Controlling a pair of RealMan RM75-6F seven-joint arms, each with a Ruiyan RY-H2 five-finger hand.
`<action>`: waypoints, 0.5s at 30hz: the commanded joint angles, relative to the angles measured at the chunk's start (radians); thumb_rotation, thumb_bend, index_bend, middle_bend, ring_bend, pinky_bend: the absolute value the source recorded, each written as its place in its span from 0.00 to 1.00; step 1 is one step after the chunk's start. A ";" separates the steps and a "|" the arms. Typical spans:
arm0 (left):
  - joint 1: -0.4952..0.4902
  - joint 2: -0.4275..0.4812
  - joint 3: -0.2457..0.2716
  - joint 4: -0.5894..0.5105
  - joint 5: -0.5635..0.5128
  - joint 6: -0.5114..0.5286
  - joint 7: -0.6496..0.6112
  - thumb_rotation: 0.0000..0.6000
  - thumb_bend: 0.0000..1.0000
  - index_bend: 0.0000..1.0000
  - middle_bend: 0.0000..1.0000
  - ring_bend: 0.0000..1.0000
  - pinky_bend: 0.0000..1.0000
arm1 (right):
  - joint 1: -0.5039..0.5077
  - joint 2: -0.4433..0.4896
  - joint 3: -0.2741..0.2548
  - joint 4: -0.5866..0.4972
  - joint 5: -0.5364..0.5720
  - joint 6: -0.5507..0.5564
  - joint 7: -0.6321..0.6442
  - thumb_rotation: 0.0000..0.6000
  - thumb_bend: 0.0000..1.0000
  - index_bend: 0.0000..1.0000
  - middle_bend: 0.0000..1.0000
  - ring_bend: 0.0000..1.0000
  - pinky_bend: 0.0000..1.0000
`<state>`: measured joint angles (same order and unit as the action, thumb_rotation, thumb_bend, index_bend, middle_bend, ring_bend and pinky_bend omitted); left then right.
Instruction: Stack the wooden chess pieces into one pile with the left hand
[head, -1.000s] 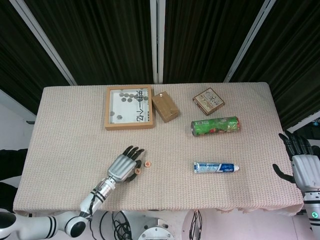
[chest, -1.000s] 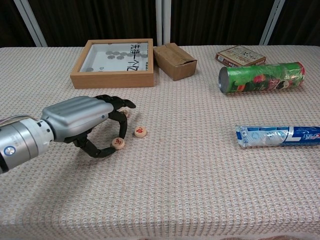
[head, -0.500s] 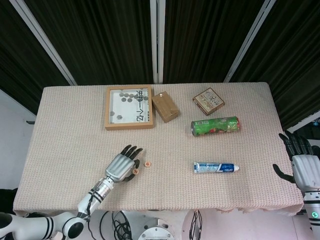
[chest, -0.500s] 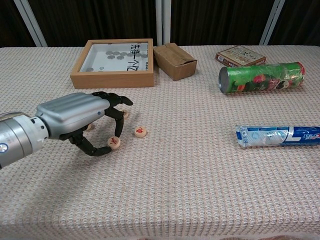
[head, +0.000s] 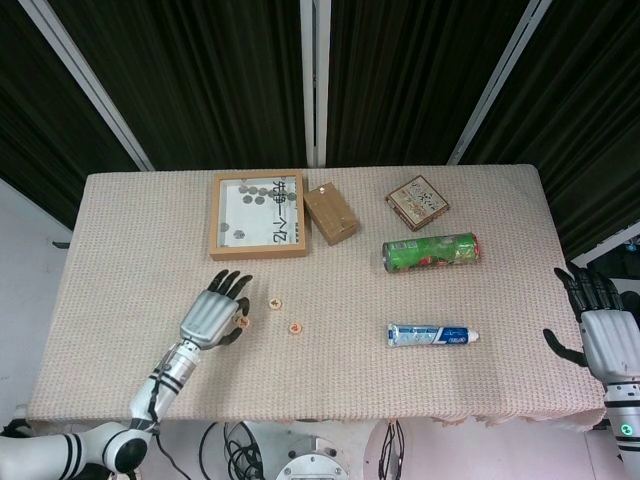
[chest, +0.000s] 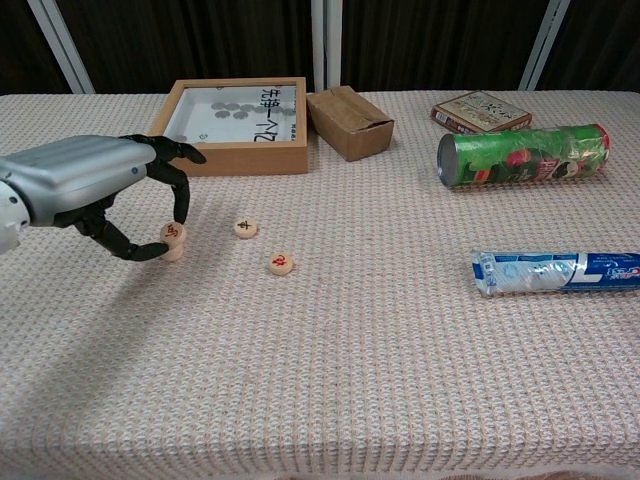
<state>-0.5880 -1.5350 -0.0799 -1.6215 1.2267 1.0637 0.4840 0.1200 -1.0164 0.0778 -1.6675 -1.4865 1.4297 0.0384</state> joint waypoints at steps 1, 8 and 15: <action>-0.002 0.000 -0.002 0.016 -0.026 -0.018 -0.005 1.00 0.28 0.48 0.07 0.00 0.00 | 0.000 0.001 -0.001 -0.002 0.000 -0.002 0.000 1.00 0.23 0.00 0.00 0.00 0.00; -0.013 -0.016 0.000 0.048 -0.038 -0.034 -0.008 1.00 0.28 0.48 0.07 0.00 0.00 | 0.000 0.000 0.002 0.002 0.009 -0.003 -0.001 1.00 0.23 0.00 0.00 0.00 0.00; -0.021 -0.020 -0.006 0.058 -0.052 -0.040 -0.009 1.00 0.28 0.47 0.07 0.00 0.00 | 0.001 0.000 0.004 0.003 0.012 -0.005 -0.002 1.00 0.23 0.00 0.00 0.00 0.00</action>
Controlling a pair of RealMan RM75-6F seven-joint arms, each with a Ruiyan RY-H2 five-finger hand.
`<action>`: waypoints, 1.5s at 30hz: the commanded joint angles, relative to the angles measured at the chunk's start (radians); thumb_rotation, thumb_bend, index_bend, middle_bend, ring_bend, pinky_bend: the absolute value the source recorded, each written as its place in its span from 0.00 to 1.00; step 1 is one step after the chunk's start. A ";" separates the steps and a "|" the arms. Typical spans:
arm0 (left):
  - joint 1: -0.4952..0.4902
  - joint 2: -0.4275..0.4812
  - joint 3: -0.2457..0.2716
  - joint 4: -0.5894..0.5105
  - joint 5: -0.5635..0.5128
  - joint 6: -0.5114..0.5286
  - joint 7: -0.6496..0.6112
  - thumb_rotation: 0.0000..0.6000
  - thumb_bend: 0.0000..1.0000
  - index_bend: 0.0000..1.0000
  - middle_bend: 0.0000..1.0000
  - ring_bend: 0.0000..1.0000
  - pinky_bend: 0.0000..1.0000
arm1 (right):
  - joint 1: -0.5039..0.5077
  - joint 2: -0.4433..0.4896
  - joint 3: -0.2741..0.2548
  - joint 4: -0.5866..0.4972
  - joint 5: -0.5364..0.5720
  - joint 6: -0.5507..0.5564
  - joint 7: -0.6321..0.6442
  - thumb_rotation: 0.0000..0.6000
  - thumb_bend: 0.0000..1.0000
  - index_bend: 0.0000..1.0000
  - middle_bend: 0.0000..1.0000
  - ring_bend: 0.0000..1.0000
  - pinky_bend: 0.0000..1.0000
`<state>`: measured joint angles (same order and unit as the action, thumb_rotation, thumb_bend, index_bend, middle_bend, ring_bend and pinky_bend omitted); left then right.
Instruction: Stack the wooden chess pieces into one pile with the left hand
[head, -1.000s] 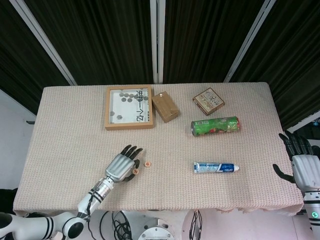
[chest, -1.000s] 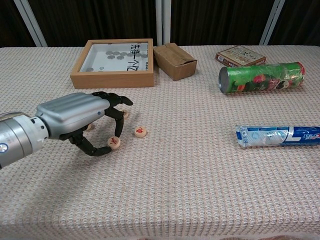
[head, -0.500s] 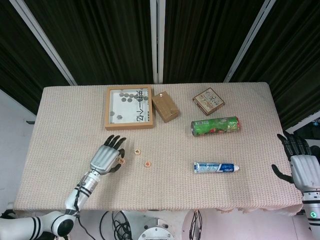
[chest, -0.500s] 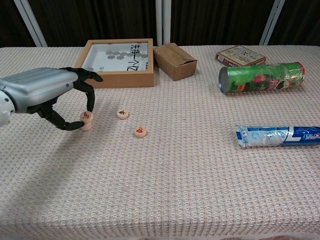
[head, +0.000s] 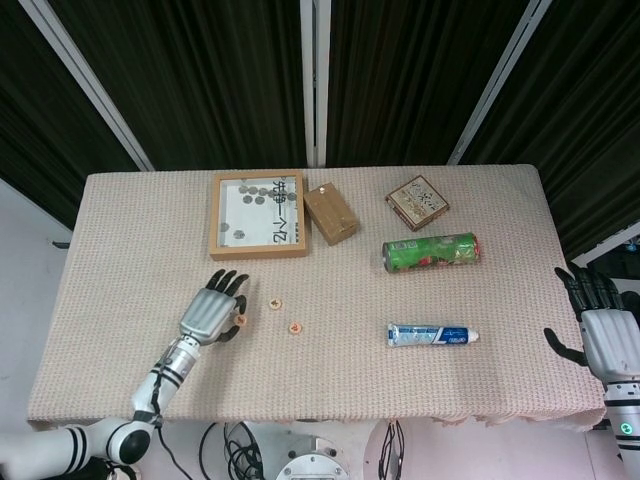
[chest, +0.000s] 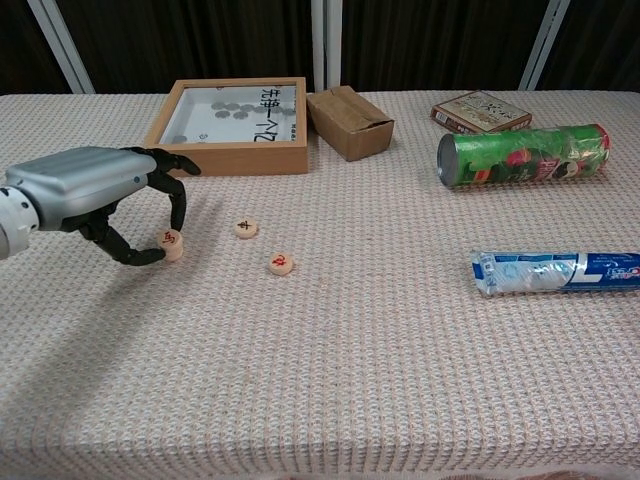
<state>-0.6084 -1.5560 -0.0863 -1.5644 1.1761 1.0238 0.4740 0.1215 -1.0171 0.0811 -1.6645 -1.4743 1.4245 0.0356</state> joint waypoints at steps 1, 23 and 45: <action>0.000 0.001 0.001 0.001 -0.003 0.001 0.000 1.00 0.28 0.47 0.07 0.00 0.00 | 0.000 0.001 0.000 0.000 0.000 0.001 0.001 1.00 0.24 0.00 0.00 0.00 0.00; 0.005 0.060 0.018 -0.155 0.009 0.047 0.058 1.00 0.28 0.28 0.07 0.00 0.00 | 0.005 -0.005 -0.001 -0.002 0.003 -0.010 -0.011 1.00 0.24 0.00 0.00 0.00 0.00; -0.138 -0.152 -0.034 -0.023 -0.065 -0.082 0.121 1.00 0.28 0.31 0.07 0.00 0.00 | -0.019 0.020 0.006 -0.004 -0.010 0.041 0.039 1.00 0.24 0.00 0.00 0.00 0.00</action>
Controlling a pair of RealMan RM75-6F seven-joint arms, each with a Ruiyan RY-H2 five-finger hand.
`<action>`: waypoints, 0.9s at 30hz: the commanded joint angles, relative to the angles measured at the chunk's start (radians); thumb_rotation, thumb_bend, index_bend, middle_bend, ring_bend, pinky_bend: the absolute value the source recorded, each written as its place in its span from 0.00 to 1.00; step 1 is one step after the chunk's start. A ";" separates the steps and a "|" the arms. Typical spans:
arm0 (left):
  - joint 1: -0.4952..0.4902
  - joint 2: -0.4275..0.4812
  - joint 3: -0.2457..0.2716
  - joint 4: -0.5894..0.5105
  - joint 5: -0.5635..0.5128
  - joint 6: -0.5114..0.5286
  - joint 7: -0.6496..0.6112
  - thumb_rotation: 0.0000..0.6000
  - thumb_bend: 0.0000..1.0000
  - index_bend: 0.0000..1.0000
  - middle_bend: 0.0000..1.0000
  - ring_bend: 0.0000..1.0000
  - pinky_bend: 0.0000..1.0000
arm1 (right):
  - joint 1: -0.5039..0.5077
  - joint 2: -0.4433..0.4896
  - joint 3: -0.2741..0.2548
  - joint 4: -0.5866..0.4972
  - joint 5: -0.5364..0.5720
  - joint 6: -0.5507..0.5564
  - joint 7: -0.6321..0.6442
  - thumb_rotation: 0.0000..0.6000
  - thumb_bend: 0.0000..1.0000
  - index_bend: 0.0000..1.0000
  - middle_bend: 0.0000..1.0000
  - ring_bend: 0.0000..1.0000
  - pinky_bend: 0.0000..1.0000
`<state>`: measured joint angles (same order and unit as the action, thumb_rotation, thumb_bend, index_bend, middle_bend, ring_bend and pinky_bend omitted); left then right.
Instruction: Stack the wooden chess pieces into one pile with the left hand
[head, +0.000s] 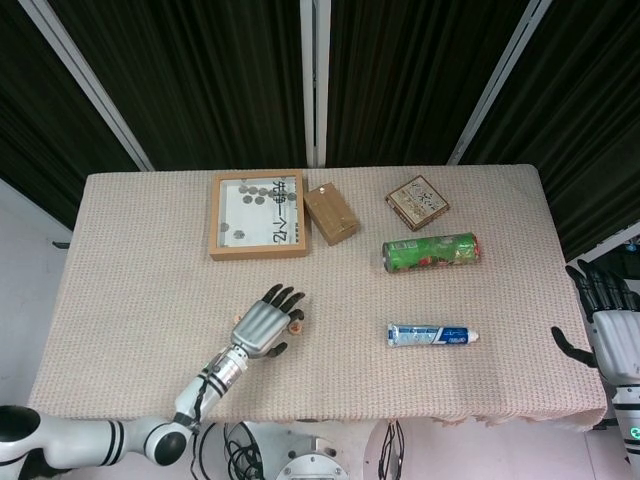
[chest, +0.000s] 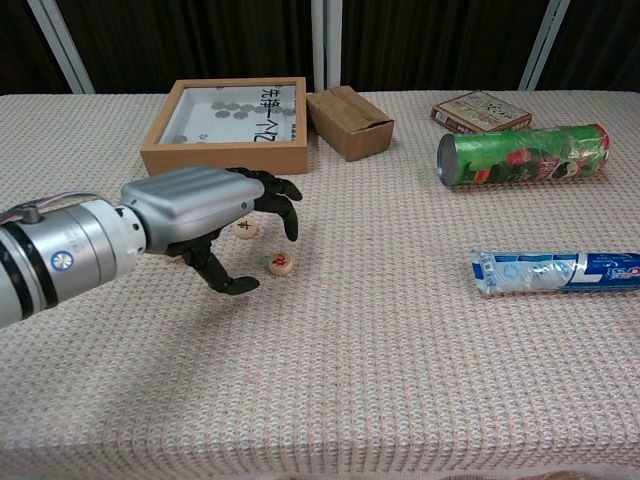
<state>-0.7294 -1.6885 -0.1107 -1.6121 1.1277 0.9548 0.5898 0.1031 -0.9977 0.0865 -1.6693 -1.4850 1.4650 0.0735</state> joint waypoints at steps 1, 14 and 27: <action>-0.021 -0.024 -0.011 0.033 -0.022 -0.017 0.004 1.00 0.28 0.31 0.07 0.00 0.00 | 0.000 0.001 0.001 0.001 0.000 0.000 0.002 1.00 0.24 0.00 0.00 0.00 0.00; -0.040 -0.048 -0.011 0.106 -0.046 -0.034 -0.046 1.00 0.28 0.39 0.08 0.00 0.00 | 0.000 0.000 0.003 0.005 0.005 -0.005 0.006 1.00 0.24 0.00 0.00 0.00 0.00; -0.043 -0.062 0.000 0.145 -0.024 -0.038 -0.108 1.00 0.28 0.43 0.09 0.00 0.00 | 0.002 -0.001 0.002 0.007 0.008 -0.012 0.006 1.00 0.24 0.00 0.00 0.00 0.00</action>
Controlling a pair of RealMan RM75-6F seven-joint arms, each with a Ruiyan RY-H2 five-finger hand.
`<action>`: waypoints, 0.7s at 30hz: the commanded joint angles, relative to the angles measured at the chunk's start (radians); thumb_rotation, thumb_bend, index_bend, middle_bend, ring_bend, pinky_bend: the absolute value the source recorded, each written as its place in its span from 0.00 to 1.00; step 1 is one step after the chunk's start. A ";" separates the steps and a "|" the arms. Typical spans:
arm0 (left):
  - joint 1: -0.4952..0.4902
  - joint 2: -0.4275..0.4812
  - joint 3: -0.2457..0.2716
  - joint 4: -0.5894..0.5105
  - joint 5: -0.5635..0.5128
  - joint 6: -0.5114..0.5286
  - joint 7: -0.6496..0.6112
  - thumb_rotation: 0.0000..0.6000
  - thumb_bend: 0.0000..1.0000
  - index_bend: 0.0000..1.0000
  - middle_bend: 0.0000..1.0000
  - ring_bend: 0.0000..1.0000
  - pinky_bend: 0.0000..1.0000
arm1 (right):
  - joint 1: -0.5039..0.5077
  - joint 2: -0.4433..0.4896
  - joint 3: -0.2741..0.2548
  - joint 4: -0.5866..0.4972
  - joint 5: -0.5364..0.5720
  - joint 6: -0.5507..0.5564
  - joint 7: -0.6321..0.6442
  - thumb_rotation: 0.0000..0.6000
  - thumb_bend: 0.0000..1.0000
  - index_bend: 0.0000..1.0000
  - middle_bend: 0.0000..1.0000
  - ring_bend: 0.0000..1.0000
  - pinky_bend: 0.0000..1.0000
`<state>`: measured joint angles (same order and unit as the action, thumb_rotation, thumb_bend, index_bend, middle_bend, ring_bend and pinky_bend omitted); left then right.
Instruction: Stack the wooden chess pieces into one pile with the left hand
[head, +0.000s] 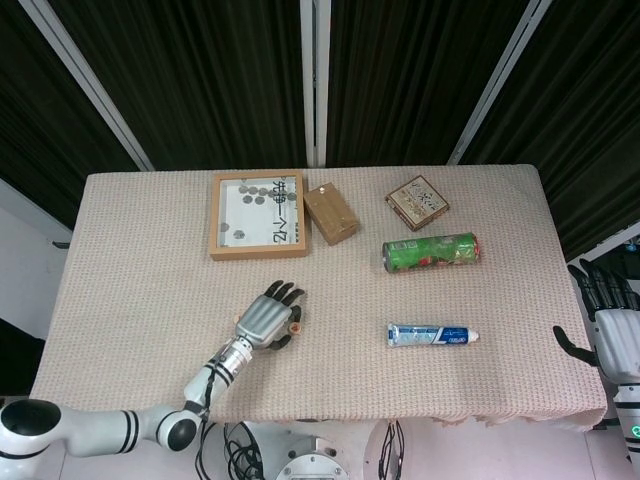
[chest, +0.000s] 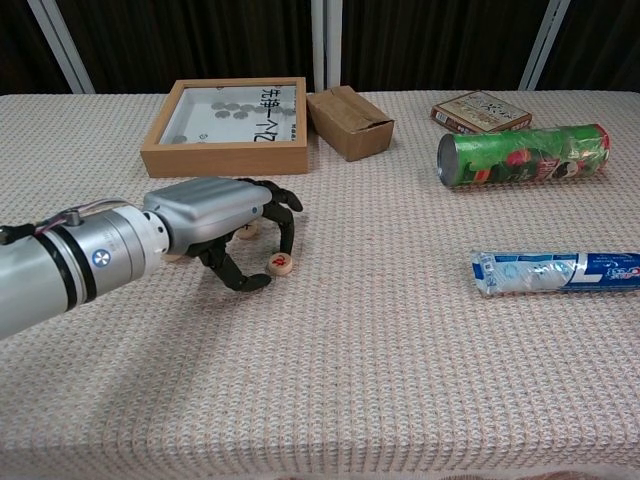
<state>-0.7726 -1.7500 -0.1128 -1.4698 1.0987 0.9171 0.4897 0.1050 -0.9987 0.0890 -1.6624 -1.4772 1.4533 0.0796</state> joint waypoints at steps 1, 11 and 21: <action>0.000 -0.001 0.003 0.004 0.008 -0.001 -0.012 1.00 0.28 0.43 0.09 0.00 0.00 | 0.000 0.000 0.000 0.000 0.000 -0.001 0.000 1.00 0.24 0.00 0.00 0.00 0.00; -0.004 -0.010 0.006 0.021 0.024 -0.004 -0.040 1.00 0.28 0.45 0.09 0.00 0.00 | 0.000 0.000 -0.001 -0.001 -0.001 -0.002 -0.002 1.00 0.24 0.00 0.00 0.00 0.00; 0.000 -0.007 0.004 0.017 0.020 0.007 -0.046 1.00 0.28 0.48 0.11 0.00 0.00 | 0.002 0.000 -0.001 0.000 0.000 -0.008 -0.002 1.00 0.24 0.00 0.00 0.00 0.00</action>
<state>-0.7729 -1.7575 -0.1085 -1.4524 1.1189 0.9231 0.4438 0.1073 -0.9989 0.0879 -1.6627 -1.4767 1.4458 0.0777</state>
